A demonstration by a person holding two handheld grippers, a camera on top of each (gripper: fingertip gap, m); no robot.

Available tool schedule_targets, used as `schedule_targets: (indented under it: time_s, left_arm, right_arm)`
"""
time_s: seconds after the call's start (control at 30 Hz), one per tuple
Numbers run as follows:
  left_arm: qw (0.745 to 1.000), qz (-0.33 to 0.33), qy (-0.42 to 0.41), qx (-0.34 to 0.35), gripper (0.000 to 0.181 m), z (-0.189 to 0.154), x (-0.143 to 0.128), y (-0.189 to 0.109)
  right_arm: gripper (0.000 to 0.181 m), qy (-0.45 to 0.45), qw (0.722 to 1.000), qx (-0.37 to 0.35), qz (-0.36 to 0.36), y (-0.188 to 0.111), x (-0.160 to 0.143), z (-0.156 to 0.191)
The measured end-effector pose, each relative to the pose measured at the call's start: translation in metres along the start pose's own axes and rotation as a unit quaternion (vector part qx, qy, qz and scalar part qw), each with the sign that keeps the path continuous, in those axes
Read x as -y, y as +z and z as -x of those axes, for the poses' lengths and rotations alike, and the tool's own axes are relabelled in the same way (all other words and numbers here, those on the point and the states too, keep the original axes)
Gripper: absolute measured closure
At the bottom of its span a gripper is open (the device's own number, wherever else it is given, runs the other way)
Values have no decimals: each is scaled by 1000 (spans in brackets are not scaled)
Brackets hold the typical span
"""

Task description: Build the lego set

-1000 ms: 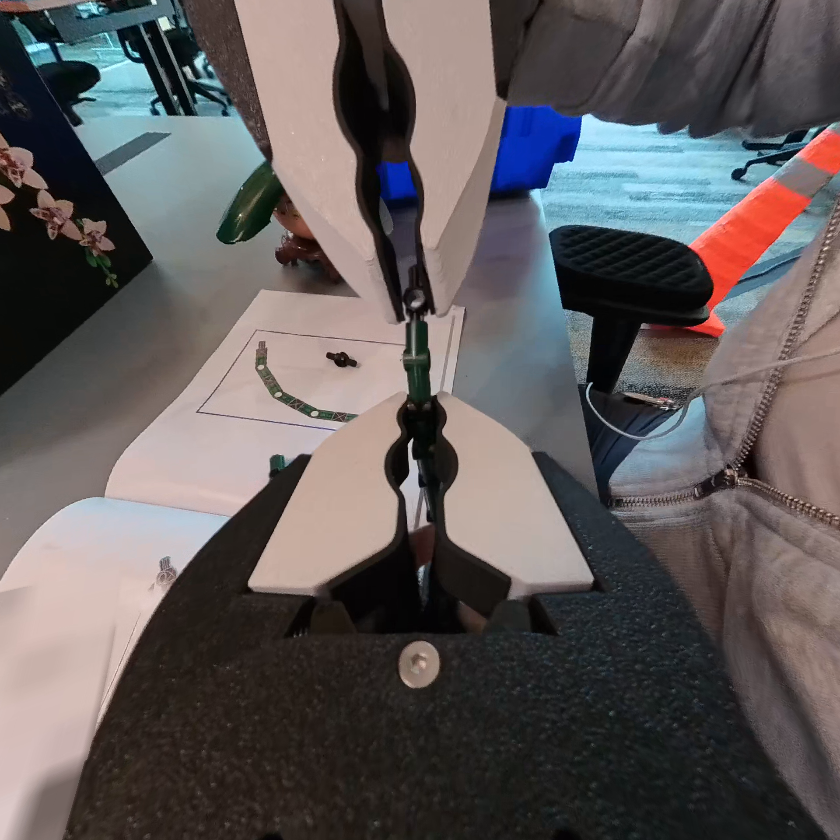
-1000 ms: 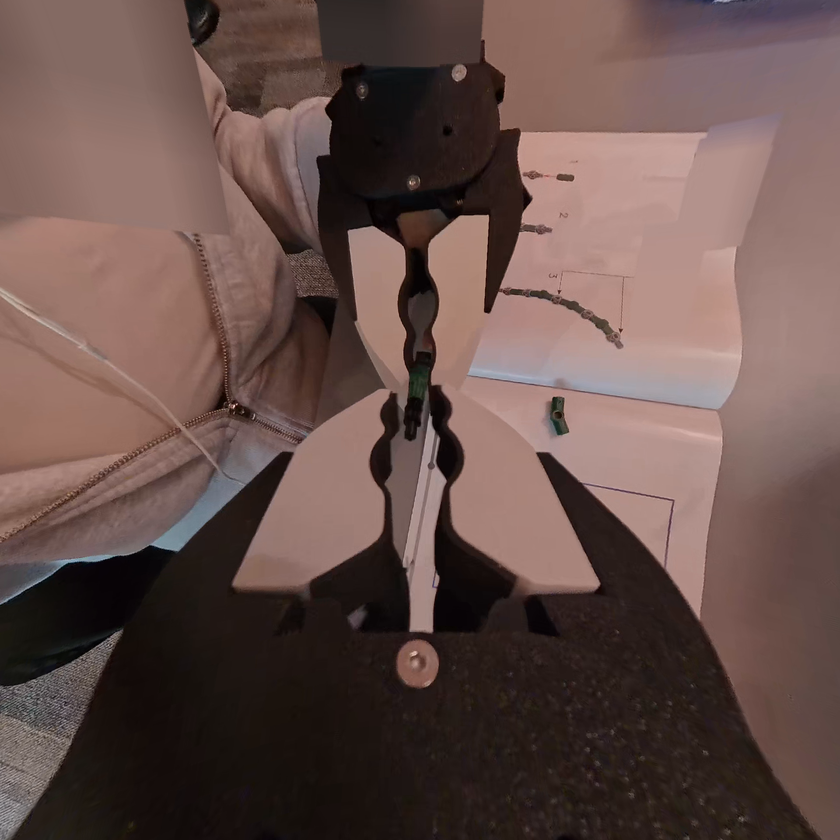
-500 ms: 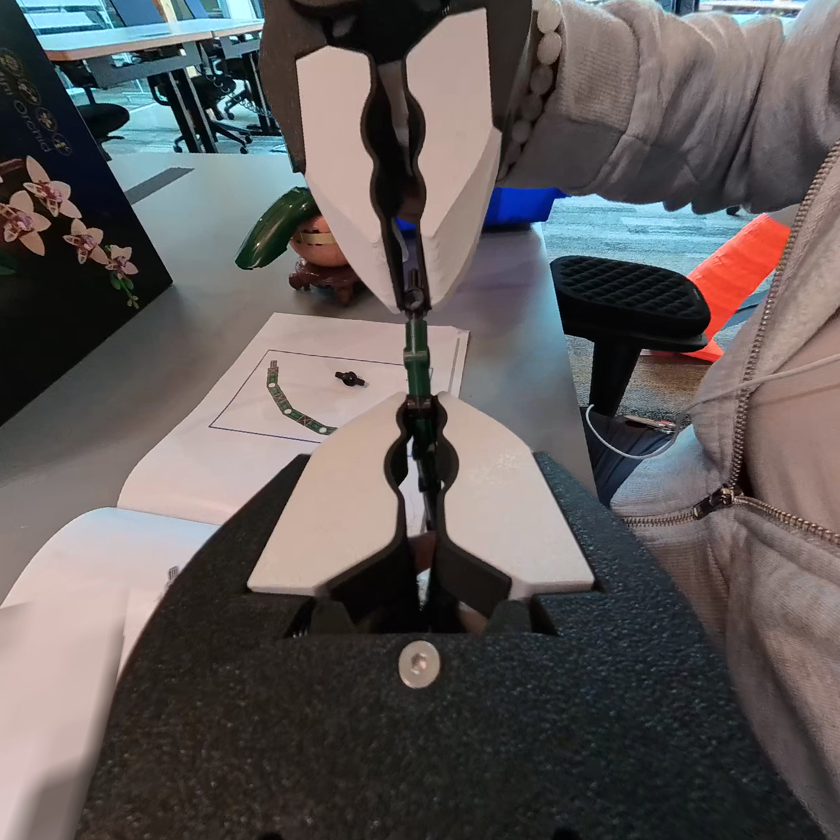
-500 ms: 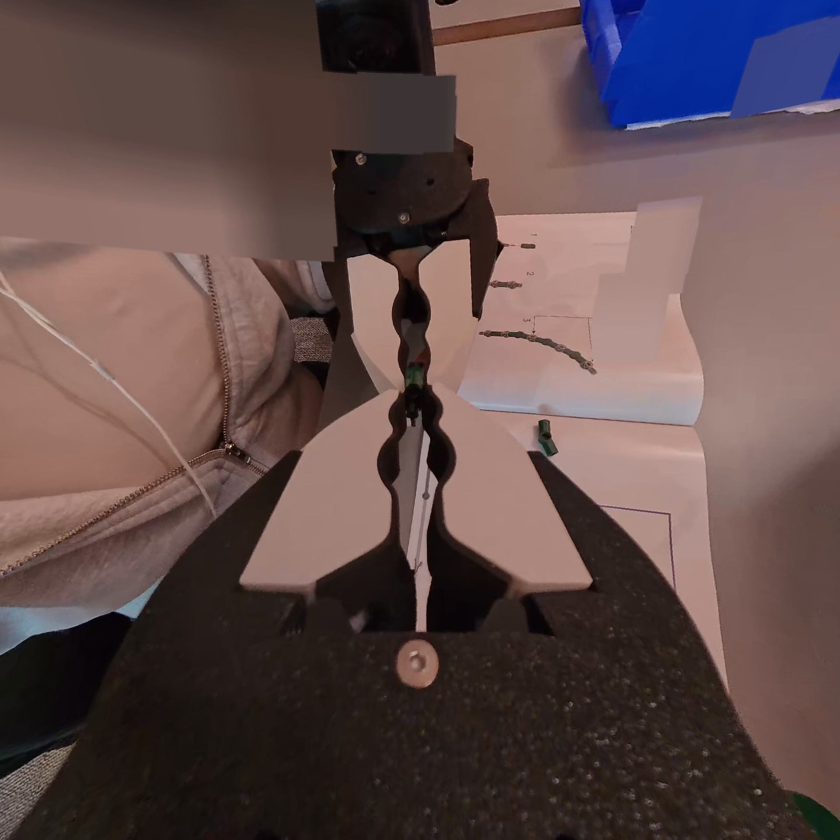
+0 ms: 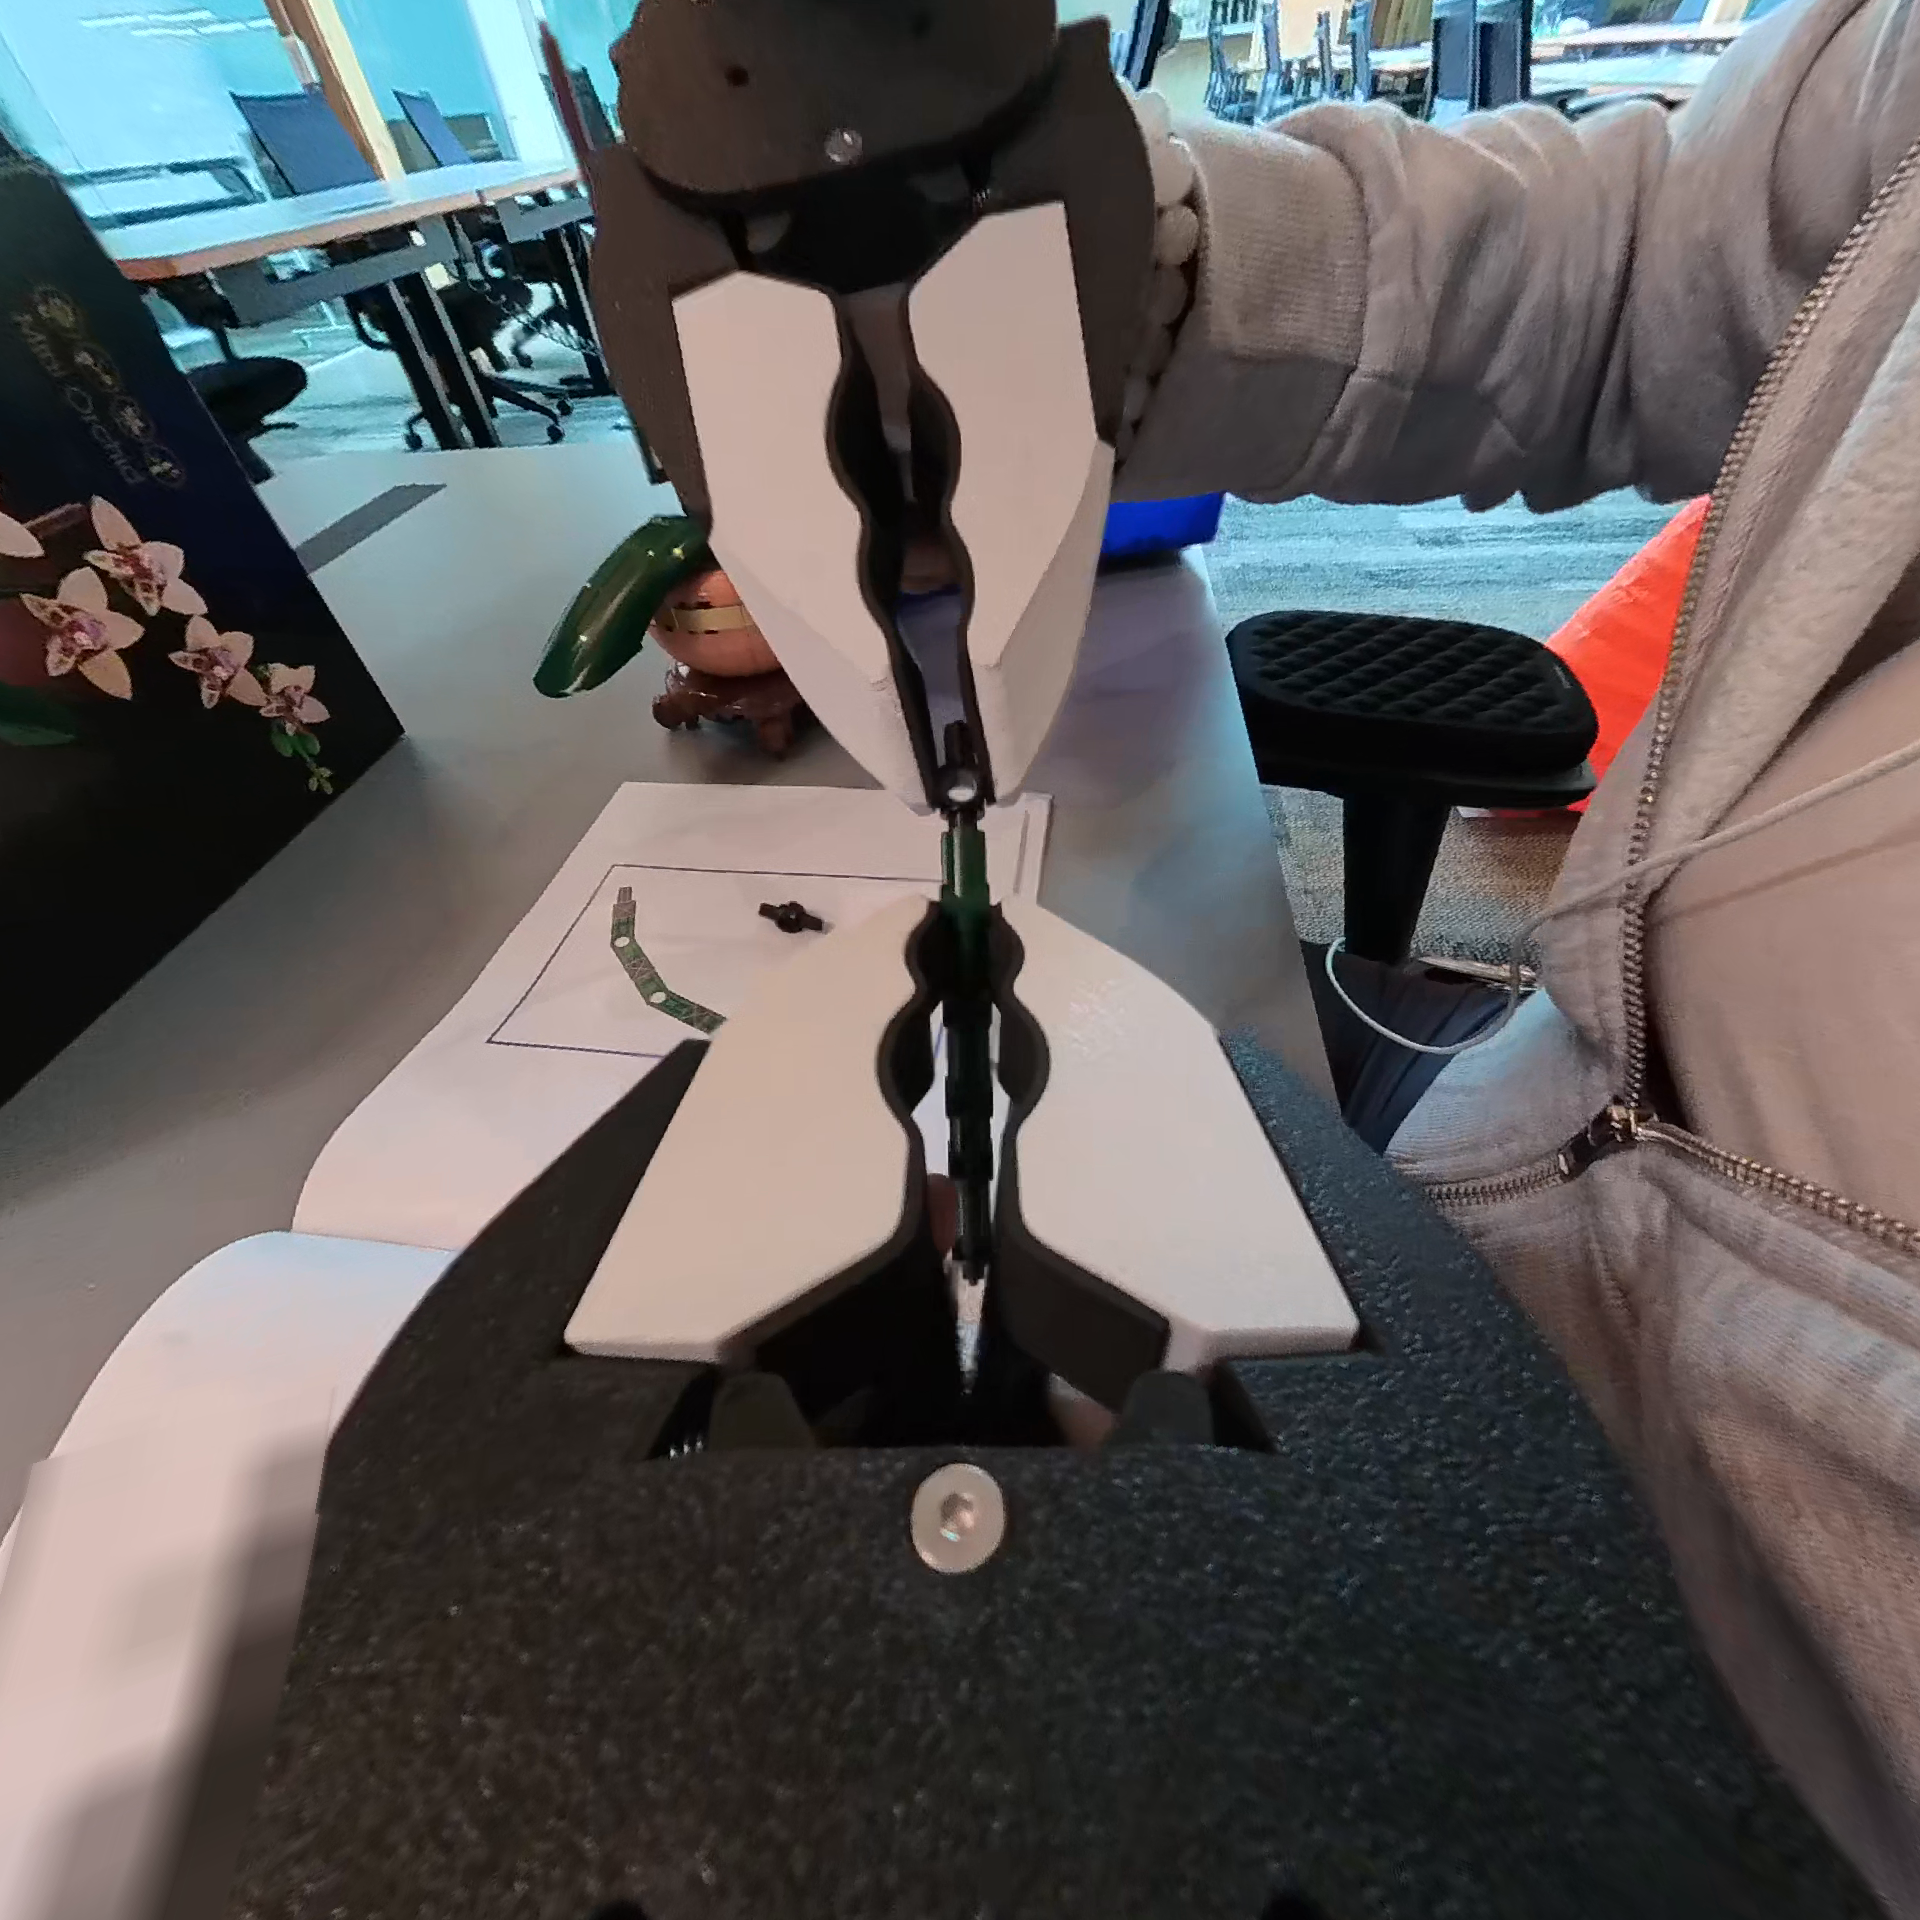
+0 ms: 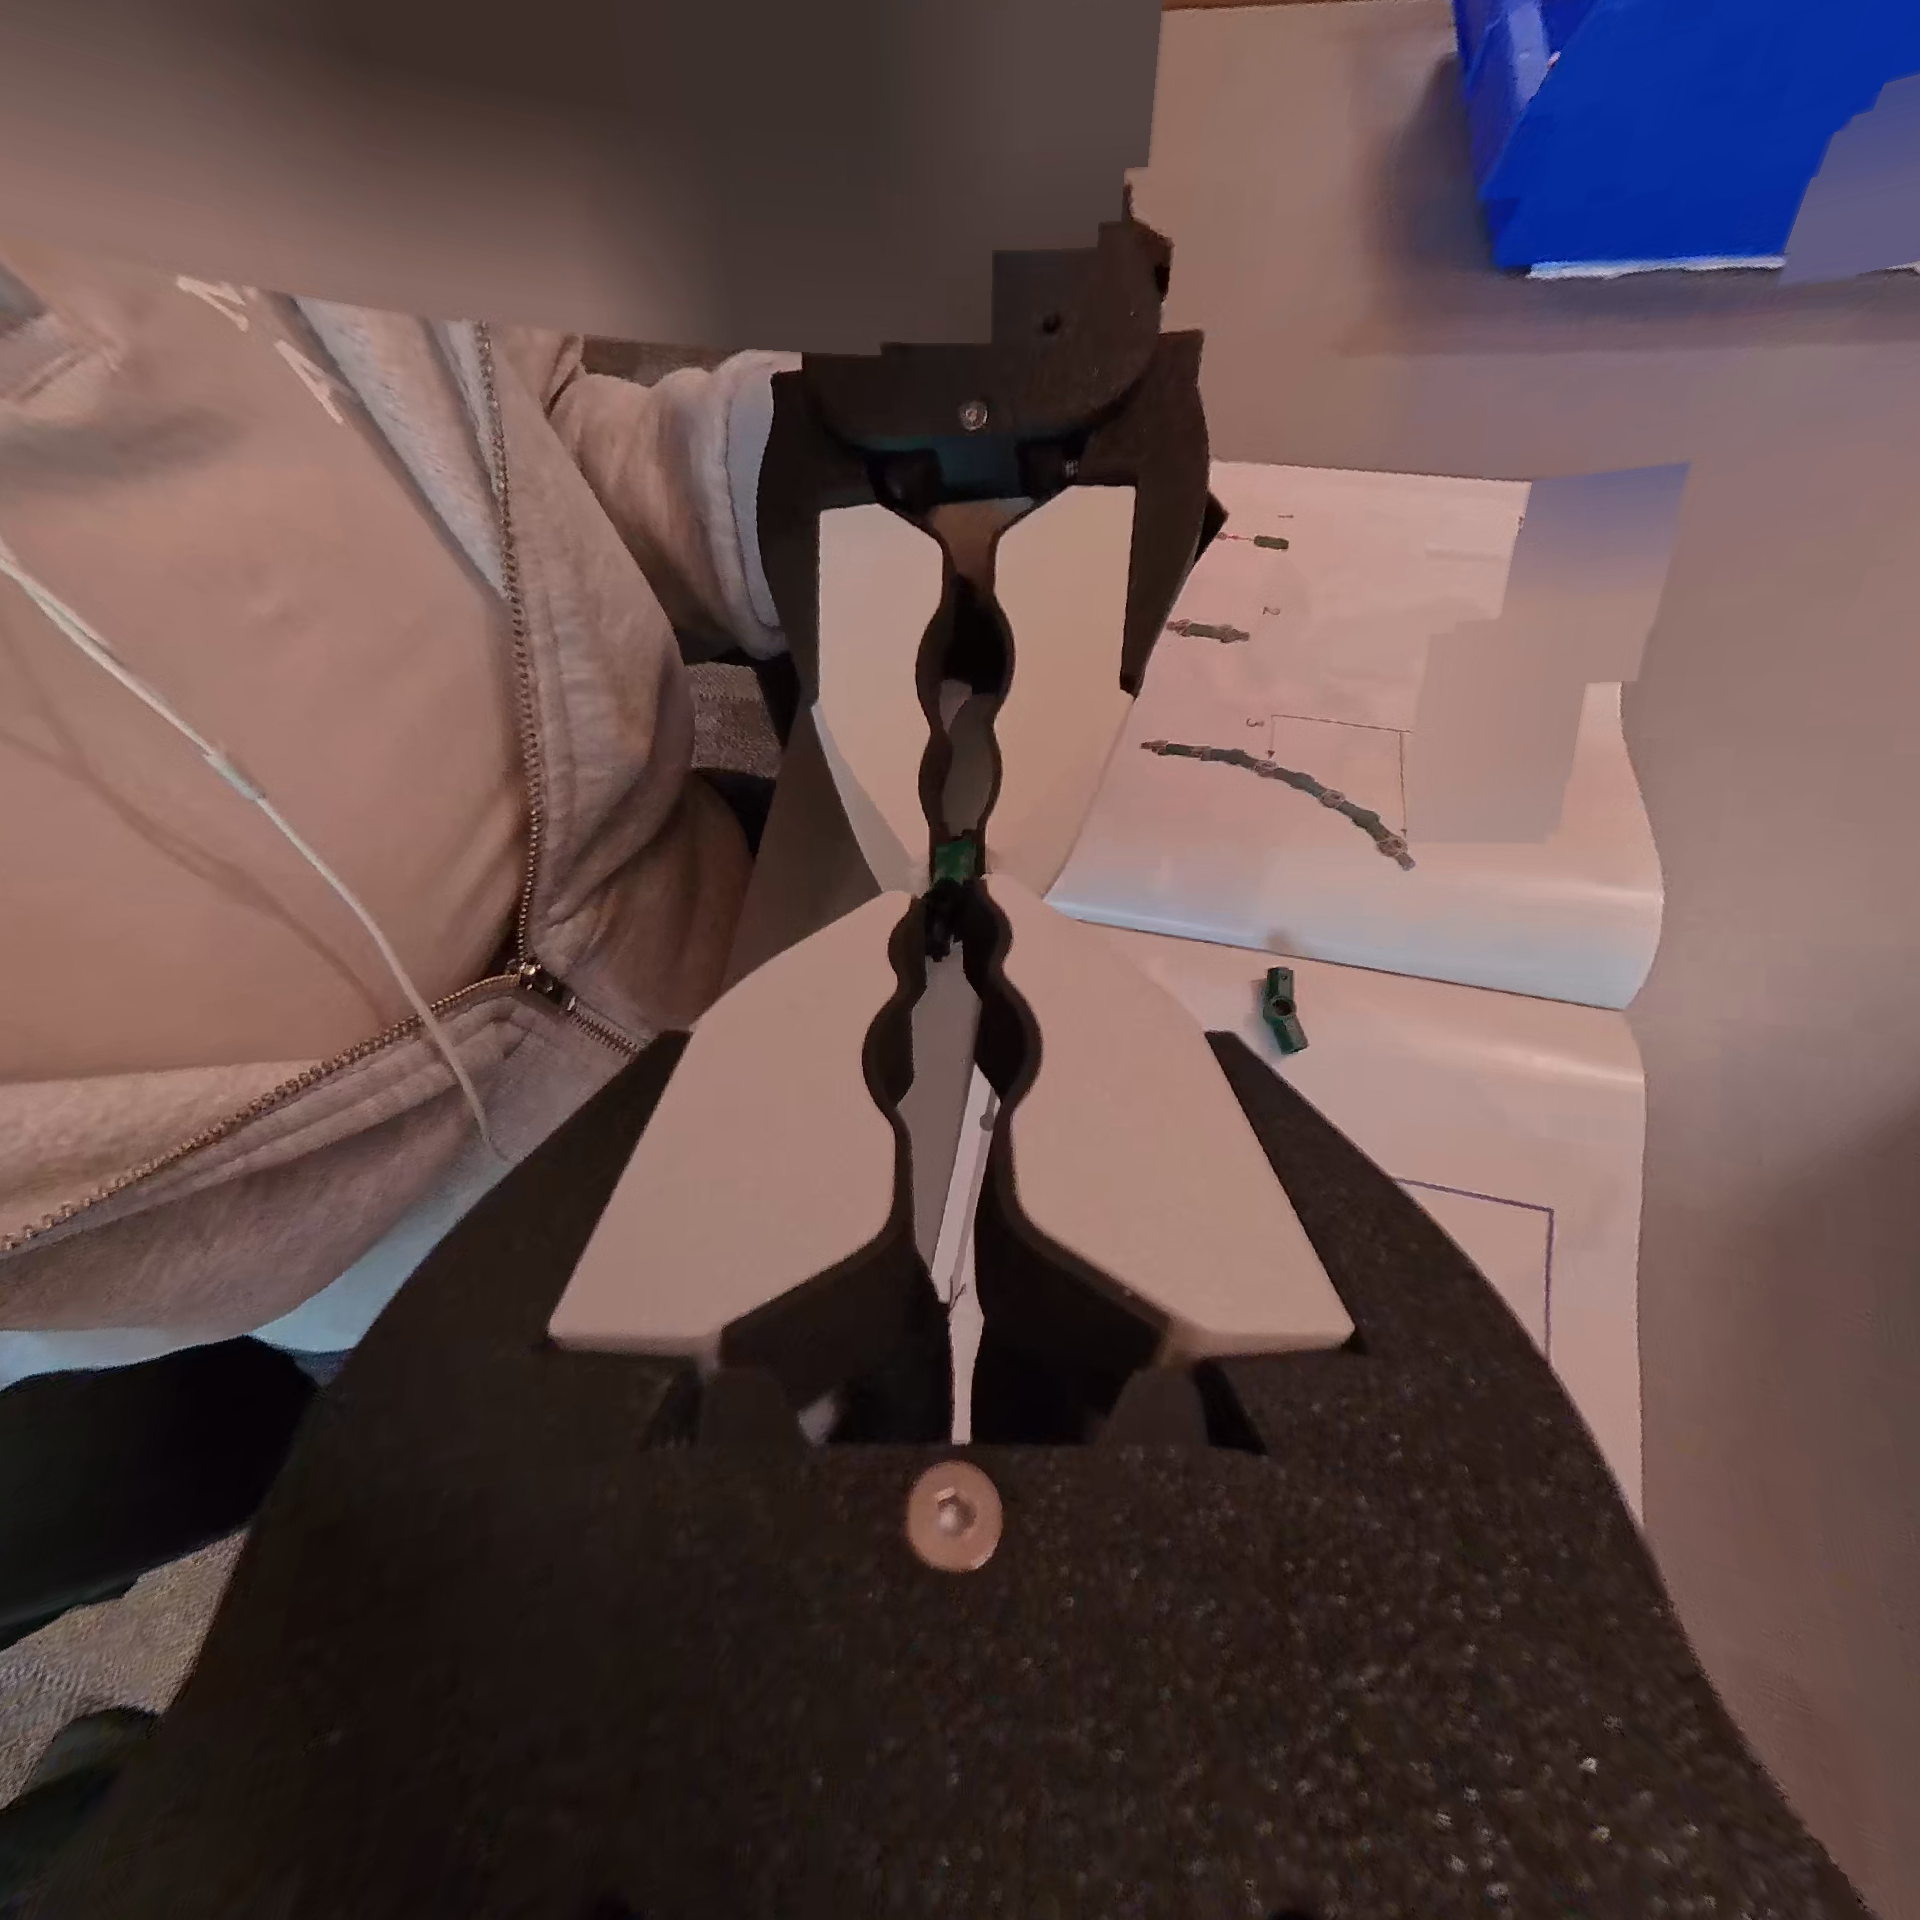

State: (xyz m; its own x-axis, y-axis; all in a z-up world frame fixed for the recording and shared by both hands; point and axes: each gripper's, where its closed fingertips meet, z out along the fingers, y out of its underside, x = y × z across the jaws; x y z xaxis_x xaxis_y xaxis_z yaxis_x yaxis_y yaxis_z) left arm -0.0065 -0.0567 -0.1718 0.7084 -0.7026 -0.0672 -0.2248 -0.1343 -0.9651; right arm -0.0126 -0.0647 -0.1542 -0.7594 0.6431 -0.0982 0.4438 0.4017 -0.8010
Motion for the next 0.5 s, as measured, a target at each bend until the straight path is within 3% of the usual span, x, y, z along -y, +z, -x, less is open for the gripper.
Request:
schedule_targets:
  time_s: [0.5]
  left_arm:
    - [998, 53, 3, -18, 175, -4, -19, 4]
  right_arm:
    - [175, 9, 1000, 2, 17, 14, -13, 0]
